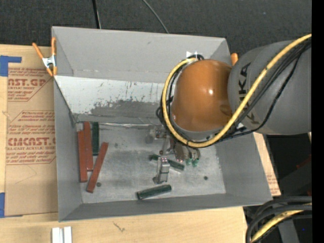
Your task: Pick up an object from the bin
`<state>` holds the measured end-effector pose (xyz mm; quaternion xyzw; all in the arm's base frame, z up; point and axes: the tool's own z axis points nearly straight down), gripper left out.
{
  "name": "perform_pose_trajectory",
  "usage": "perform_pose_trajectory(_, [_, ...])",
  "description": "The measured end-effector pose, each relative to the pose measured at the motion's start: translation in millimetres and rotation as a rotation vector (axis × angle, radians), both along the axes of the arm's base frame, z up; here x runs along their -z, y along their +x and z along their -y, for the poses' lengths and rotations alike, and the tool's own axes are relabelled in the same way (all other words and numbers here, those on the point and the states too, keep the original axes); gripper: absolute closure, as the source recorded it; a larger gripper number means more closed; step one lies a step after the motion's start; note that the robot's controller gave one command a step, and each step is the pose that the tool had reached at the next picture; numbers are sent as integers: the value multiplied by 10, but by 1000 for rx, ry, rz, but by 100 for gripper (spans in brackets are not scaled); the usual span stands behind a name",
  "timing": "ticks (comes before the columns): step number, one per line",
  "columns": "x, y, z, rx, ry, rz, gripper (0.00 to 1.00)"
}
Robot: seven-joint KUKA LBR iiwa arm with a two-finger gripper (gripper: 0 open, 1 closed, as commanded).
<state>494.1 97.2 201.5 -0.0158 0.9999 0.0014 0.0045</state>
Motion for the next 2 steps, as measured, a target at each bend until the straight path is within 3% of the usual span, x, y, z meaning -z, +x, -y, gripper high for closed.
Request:
perform_pose_trajectory(1, [680, 38, 219, -54, -3, -4, 0])
perform_pose_trajectory(2, [1100, -10, 418, -210, -3, -10, 0])
